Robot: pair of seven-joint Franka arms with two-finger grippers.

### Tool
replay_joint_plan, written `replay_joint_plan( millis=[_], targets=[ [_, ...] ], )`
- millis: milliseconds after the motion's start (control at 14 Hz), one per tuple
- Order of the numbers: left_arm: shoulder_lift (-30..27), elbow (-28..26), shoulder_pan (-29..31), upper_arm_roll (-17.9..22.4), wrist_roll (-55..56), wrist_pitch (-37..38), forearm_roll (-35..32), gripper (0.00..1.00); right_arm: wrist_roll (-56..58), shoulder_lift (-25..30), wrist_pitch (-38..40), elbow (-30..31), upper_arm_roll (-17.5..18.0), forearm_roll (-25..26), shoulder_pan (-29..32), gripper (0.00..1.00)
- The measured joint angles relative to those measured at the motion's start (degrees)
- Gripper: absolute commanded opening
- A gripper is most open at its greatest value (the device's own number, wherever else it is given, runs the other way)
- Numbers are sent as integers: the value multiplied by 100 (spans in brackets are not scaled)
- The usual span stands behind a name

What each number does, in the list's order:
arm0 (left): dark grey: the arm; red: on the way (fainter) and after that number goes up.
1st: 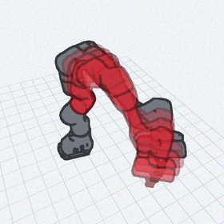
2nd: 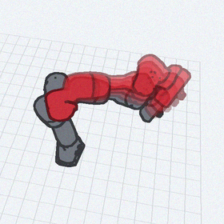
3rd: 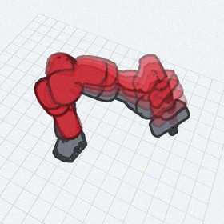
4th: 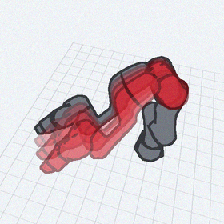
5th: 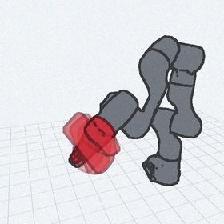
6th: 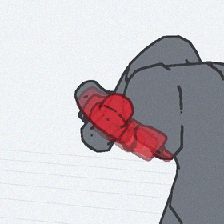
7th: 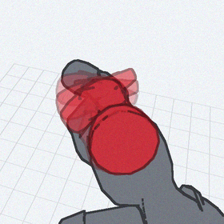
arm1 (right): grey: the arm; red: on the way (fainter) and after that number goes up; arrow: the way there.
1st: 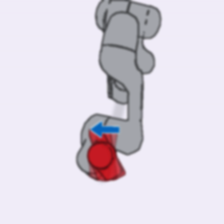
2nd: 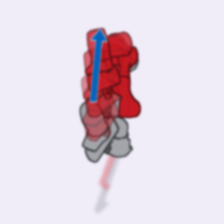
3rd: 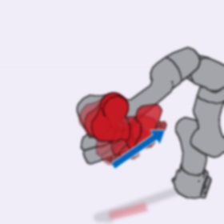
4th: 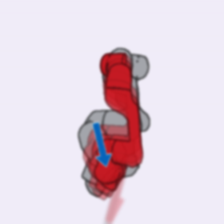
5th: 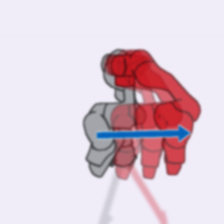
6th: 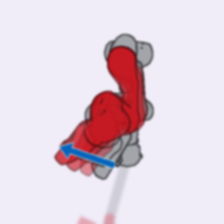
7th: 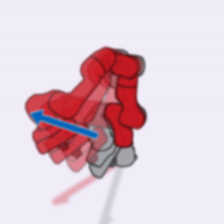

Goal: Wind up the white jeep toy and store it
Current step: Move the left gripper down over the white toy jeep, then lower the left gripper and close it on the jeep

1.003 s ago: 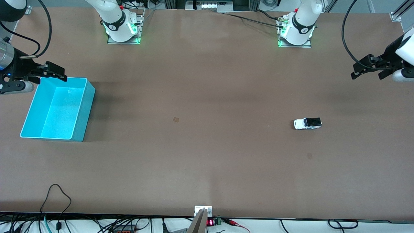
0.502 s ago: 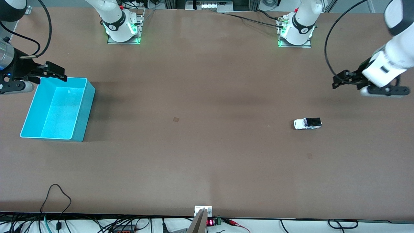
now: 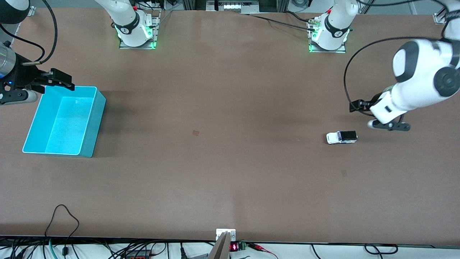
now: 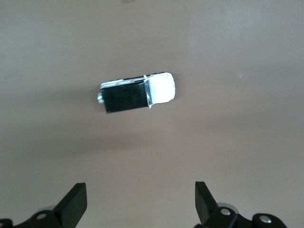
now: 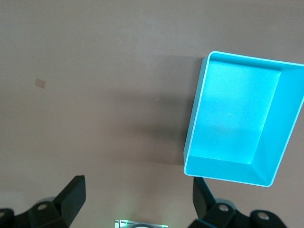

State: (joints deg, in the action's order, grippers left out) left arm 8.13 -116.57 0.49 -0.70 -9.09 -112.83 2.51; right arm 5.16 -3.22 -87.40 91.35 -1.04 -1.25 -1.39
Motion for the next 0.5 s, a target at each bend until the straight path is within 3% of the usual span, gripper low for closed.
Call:
replay_joint_plan(
  millis=[502],
  targets=[
    [809,61,15,5,-3090,-720,-7,100,0,0,-1,0,0,0,0,100]
  ],
)
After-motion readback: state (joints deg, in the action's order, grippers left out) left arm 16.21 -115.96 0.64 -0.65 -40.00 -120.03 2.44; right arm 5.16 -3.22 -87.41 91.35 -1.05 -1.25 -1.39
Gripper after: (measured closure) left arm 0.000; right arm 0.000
